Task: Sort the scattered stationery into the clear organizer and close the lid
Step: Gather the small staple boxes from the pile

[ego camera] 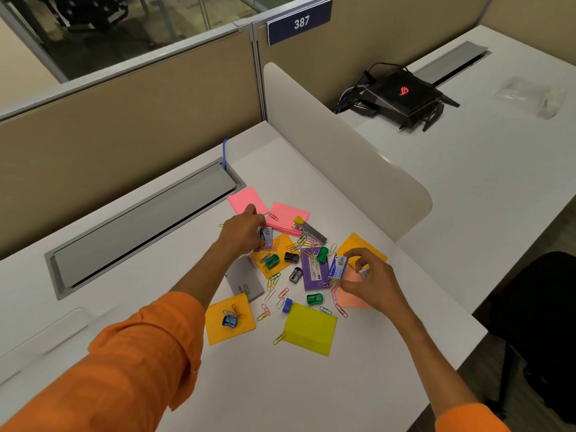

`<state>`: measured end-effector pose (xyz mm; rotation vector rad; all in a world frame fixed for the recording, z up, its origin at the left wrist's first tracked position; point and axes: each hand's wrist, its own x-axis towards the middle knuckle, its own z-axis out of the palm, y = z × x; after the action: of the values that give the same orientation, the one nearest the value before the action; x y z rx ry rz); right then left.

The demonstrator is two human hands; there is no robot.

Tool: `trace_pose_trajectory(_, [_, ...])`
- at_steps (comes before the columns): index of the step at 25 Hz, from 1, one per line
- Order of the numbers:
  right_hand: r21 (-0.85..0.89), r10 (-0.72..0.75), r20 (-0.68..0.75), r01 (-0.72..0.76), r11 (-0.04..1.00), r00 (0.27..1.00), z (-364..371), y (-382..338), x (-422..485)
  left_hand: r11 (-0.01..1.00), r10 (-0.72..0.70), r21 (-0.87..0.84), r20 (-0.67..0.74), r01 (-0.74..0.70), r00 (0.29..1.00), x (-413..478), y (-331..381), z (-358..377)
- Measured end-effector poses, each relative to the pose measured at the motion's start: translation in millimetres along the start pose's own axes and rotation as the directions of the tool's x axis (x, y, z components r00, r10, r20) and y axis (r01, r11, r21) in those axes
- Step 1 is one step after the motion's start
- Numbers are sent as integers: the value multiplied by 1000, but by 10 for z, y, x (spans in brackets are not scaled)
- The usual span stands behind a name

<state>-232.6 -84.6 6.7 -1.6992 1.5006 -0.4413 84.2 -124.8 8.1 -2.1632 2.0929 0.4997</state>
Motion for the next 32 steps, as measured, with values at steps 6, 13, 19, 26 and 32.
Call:
trace_pose_trajectory(6, [29, -32, -16, 32, 999, 999, 4, -32, -53, 1000, 22, 0, 42, -22, 999, 64, -8, 8])
trace_pose_trajectory(13, [38, -36, -14, 36, 999, 999, 4, -59, -111, 998, 57, -11, 48, -57, 997, 77, -16, -19])
trace_pose_trajectory(19, [69, -13, 6, 13, 997, 1000, 30, -111, -126, 992, 39, -125, 14, -37, 999, 66, -22, -1])
trace_pose_trajectory(26, [208, 21, 29, -26, 978, 999, 16, -180, -118, 777, -126, -629, -115, 26, 985, -79, -43, -4])
trace_pose_trajectory(32, [628, 128, 119, -174, 759, 985, 79, -267, -130, -74, -204, -979, 202, 191, 958, -446, 69, 95])
